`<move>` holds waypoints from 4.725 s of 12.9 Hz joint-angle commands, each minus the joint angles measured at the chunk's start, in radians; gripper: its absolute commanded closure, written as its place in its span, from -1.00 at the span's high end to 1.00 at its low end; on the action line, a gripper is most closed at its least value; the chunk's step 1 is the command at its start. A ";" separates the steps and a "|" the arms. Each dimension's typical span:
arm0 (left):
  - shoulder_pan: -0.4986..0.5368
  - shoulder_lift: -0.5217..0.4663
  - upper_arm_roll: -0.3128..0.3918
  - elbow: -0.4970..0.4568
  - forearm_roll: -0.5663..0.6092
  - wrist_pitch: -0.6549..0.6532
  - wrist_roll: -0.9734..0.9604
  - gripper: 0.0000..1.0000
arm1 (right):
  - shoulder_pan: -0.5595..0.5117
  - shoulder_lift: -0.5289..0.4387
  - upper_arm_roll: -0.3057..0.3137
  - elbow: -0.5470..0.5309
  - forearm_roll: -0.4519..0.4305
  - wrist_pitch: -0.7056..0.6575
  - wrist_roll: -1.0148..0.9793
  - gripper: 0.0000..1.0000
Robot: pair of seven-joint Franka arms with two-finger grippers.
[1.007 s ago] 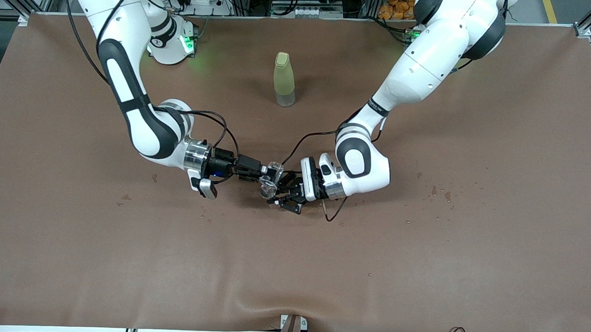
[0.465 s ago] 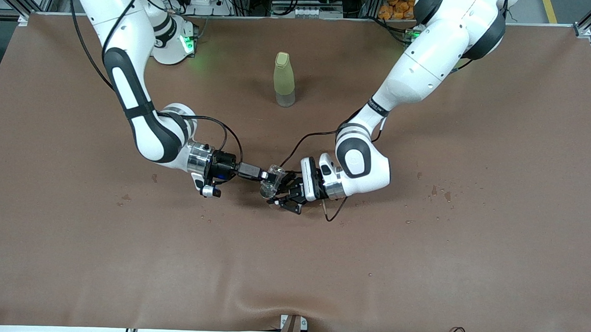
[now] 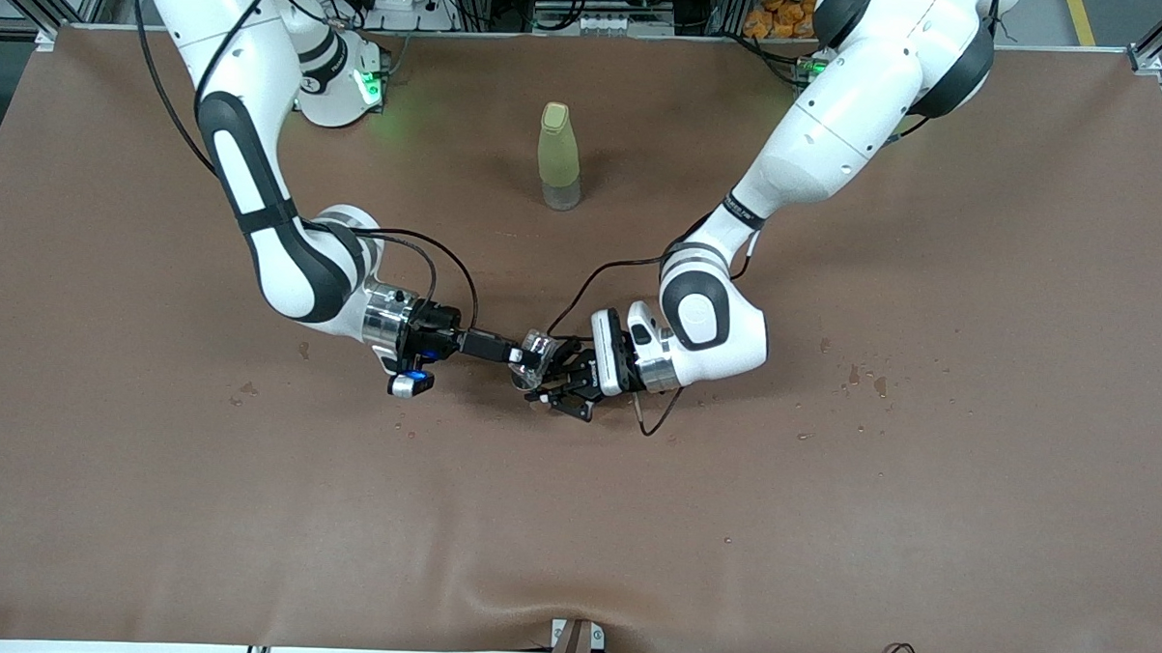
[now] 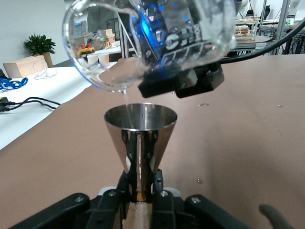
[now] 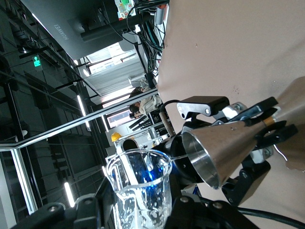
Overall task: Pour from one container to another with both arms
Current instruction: 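Tilt the beaker with the right gripper, pouring liquid into the jigger, then carry the beaker back with the right gripper while the left gripper returns the jigger, then set down the beaker and jigger and open both grippers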
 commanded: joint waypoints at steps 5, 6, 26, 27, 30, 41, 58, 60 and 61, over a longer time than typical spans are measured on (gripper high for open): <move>0.010 -0.003 0.002 0.019 -0.027 0.013 -0.002 -1.00 | -0.008 -0.027 -0.002 0.017 -0.002 -0.007 -0.023 -0.98; 0.019 -0.015 0.002 0.019 -0.021 0.013 -0.009 -1.00 | -0.010 -0.038 -0.002 0.017 -0.030 -0.007 -0.061 -0.98; 0.863 -0.110 -0.004 -0.180 0.721 -0.937 0.048 -1.00 | -0.939 0.336 -0.005 0.307 -1.013 -0.623 -1.845 -0.69; 0.907 -0.101 -0.004 -0.201 0.752 -0.939 0.103 -1.00 | -0.938 0.370 -0.005 0.327 -1.018 -0.639 -1.887 -0.69; 1.009 -0.087 -0.003 -0.248 0.822 -0.939 0.179 -1.00 | -0.924 0.418 -0.004 0.359 -1.015 -0.640 -1.932 -0.51; 1.095 0.005 0.003 -0.238 0.896 -0.939 0.274 -0.16 | -0.930 0.433 -0.002 0.411 -1.019 -0.665 -1.916 1.00; 1.145 -0.128 -0.050 -0.013 1.108 -1.016 -0.017 0.73 | -0.619 -0.062 -0.005 0.691 -1.464 -0.709 -0.334 1.00; 1.133 -0.196 -0.102 0.007 1.109 -1.008 -0.165 0.75 | -0.567 -0.096 -0.002 0.666 -1.568 -0.615 -0.216 1.00; 1.092 -0.226 -0.106 0.031 1.109 -1.004 -0.237 0.75 | -0.529 -0.157 -0.010 0.587 -1.600 -0.512 -0.194 1.00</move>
